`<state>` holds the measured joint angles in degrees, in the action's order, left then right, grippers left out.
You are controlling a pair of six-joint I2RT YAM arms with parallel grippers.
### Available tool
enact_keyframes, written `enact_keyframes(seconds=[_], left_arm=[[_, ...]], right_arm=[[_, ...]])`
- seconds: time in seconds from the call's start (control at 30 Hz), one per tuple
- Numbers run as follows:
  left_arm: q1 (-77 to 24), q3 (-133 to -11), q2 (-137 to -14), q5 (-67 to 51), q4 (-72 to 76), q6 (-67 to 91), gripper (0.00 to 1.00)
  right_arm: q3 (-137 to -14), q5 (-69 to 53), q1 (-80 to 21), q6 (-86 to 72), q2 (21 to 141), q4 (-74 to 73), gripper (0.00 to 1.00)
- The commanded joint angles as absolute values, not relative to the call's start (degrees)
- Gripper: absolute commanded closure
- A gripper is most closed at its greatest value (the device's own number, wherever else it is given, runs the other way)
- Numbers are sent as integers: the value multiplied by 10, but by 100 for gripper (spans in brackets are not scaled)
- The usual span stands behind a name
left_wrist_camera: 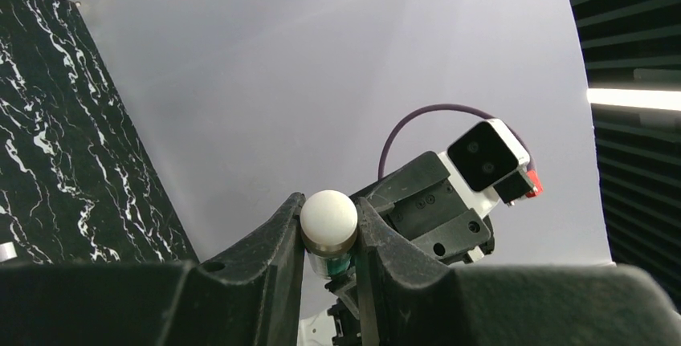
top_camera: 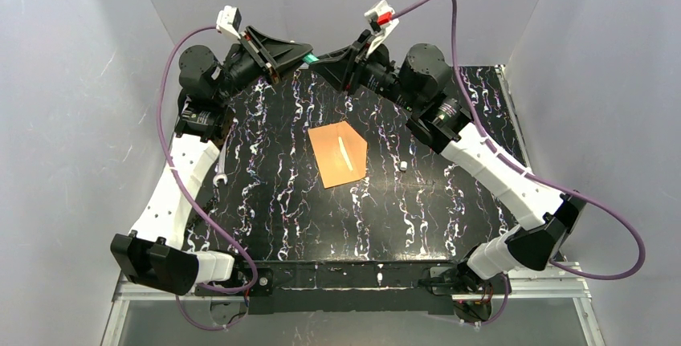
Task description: Place the letter into the envelope and seal it
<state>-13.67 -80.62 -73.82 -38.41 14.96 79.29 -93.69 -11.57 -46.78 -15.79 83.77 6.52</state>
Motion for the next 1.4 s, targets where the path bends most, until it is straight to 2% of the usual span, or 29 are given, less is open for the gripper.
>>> enact_keyframes(seconds=[0.0,0.07,0.27,0.5,0.73,0.97,1.1,1.13,1.2,1.27,1.3,1.37], left_arm=[[-136,-835,-727,-395,161,777,100],[-136,-836,-728,-396,162,771,100],[-136,-851,-719,-415,220,674,100],[-136,-813,-701,-491,501,544,100],[-136,-900,-779,-591,712,667,100],[-136,-923,-791,-616,741,686,100],[-136,-926,-790,-619,744,691,100],[-136,-926,-789,-613,742,691,100],[-136,-918,-784,-596,724,682,100],[-136,-899,-770,-561,677,649,100],[-136,-882,-752,-534,634,623,100],[-136,-853,-723,-452,533,599,100]], right_arm=[[-962,-124,-468,-169,827,88,78],[-964,-116,-467,-181,826,89,99],[-957,-103,-464,-342,811,138,99],[-891,-157,-461,-538,789,347,99],[-847,-187,-458,-679,796,578,99],[-860,-247,-457,-758,826,737,99],[-876,-273,-457,-759,836,727,99],[-874,-273,-457,-743,831,697,95],[-865,-263,-457,-675,809,610,66],[-857,-233,-457,-572,774,495,28],[-855,-212,-457,-512,755,437,17],[-854,-176,-458,-386,725,334,6]])
